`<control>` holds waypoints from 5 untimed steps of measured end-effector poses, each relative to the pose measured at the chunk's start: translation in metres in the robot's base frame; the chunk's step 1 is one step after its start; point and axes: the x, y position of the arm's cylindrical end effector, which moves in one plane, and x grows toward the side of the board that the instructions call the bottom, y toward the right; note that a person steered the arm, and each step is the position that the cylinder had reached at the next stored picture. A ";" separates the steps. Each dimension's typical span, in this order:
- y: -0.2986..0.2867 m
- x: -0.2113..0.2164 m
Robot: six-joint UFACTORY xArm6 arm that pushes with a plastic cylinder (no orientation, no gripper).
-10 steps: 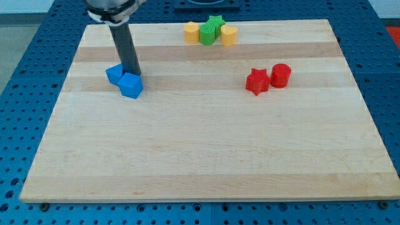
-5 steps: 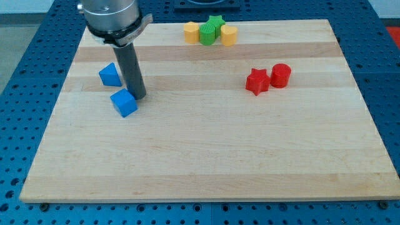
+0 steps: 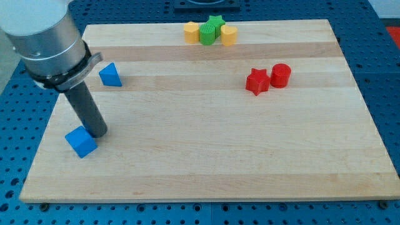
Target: Place the blue cube towards the bottom left of the board
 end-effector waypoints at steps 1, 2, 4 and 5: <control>-0.009 0.019; -0.017 0.036; -0.029 0.046; -0.031 0.042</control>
